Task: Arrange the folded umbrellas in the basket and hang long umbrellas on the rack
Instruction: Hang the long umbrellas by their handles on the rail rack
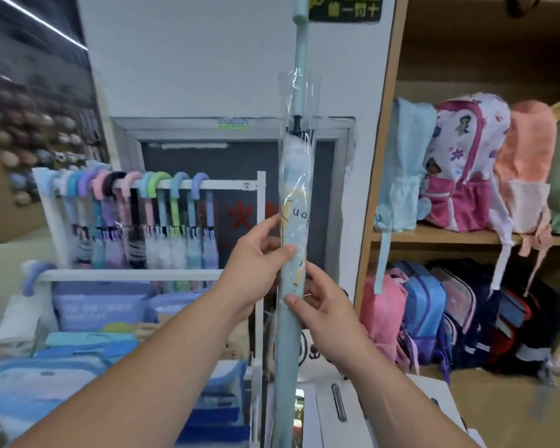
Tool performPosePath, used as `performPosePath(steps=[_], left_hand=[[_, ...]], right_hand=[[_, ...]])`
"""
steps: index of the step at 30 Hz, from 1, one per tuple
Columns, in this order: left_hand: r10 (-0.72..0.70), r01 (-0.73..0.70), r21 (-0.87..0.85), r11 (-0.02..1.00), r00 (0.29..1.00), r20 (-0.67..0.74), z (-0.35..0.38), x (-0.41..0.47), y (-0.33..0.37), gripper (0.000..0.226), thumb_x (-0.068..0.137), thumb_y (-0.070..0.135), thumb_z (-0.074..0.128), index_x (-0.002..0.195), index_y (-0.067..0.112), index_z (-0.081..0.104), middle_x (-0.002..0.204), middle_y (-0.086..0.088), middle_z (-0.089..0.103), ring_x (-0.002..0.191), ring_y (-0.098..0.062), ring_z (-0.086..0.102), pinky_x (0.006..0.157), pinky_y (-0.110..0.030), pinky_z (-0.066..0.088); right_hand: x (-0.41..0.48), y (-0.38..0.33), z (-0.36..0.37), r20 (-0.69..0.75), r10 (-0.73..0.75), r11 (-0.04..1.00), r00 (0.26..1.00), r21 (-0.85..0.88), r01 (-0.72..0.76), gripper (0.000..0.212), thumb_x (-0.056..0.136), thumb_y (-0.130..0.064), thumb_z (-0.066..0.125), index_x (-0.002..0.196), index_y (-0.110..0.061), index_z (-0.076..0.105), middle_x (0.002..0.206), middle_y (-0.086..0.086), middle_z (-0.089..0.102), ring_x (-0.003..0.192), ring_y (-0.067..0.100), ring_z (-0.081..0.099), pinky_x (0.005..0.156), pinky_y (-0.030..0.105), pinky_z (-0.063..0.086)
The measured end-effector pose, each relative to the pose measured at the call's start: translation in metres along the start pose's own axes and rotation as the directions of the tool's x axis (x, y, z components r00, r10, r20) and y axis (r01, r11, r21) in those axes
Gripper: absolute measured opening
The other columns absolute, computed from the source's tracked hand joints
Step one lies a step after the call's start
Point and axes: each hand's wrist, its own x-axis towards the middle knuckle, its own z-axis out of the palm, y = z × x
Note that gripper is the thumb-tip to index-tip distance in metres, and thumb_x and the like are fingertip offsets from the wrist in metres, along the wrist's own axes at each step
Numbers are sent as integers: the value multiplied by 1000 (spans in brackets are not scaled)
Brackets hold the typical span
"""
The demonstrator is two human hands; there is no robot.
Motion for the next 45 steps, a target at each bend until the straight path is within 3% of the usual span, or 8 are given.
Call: performPosePath(steps=[12, 18, 21, 24, 30, 35, 39, 45], left_hand=[[-66, 70, -30, 997, 991, 112, -61, 15, -24, 51, 100, 14, 60, 141, 42, 46, 97, 0, 78, 92, -16, 75, 73, -33, 61], [59, -58, -12, 998, 988, 141, -110, 49, -10, 66, 97, 4, 62, 145, 46, 43, 99, -15, 75, 96, -33, 73, 84, -53, 61], [116, -115, -15, 993, 983, 142, -135, 68, 0, 61, 97, 3, 61, 142, 42, 47, 92, -7, 77, 77, -16, 74, 62, -32, 58], [157, -152, -45, 987, 976, 150, -156, 82, 3, 60, 97, 2, 61, 140, 42, 48, 78, 1, 74, 62, -3, 67, 54, -16, 48], [202, -195, -62, 979, 969, 145, -172, 120, 13, 65, 97, 5, 63, 145, 43, 45, 96, -6, 78, 91, -24, 76, 83, -45, 61], [271, -270, -17, 963, 959, 78, -166, 142, 28, 69, 96, 1, 62, 147, 42, 44, 87, -1, 78, 82, -20, 76, 74, -36, 63], [307, -307, 13, 952, 952, 7, -150, 156, 31, 64, 97, 7, 62, 144, 47, 46, 86, 1, 76, 78, -8, 73, 68, -20, 56], [219, -217, -35, 976, 971, 95, -138, 155, 18, 62, 102, 8, 55, 142, 54, 44, 106, -3, 71, 98, -19, 74, 80, -46, 63]], right_hand=[[97, -36, 33, -16, -142, 989, 990, -46, 141, 47, 100, -6, 55, 138, -33, 57, 122, -7, 71, 113, 14, 67, 100, 46, 55], [148, -69, 74, -110, -154, 988, 982, -30, 152, 44, 99, -9, 60, 137, -32, 58, 111, 4, 75, 100, 24, 73, 83, 40, 59], [169, -82, 97, -184, -141, 990, 973, -51, 134, 46, 97, -14, 65, 136, -36, 59, 101, 11, 76, 86, 20, 74, 75, 39, 57], [183, -86, 115, -240, -133, 990, 962, -86, 116, 51, 93, -18, 69, 137, -39, 57, 101, 9, 74, 96, 23, 74, 91, 50, 58], [186, -75, 130, -239, -101, 988, 966, -135, 70, 47, 98, -19, 64, 138, -42, 55, 103, 11, 73, 100, 28, 72, 90, 55, 58], [183, -64, 121, -155, -84, 996, 984, -41, 78, 62, 94, -7, 68, 141, -42, 48, 108, 14, 70, 93, 26, 74, 73, 35, 63], [202, -59, 106, -173, -168, 980, 970, -135, 145, 70, 91, -9, 72, 146, -44, 45, 85, -6, 71, 82, 19, 70, 76, 39, 62], [233, -58, 69, -115, -246, 963, 962, -141, 229, 72, 92, -7, 69, 147, -46, 43, 105, 9, 72, 95, 35, 71, 86, 54, 60]])
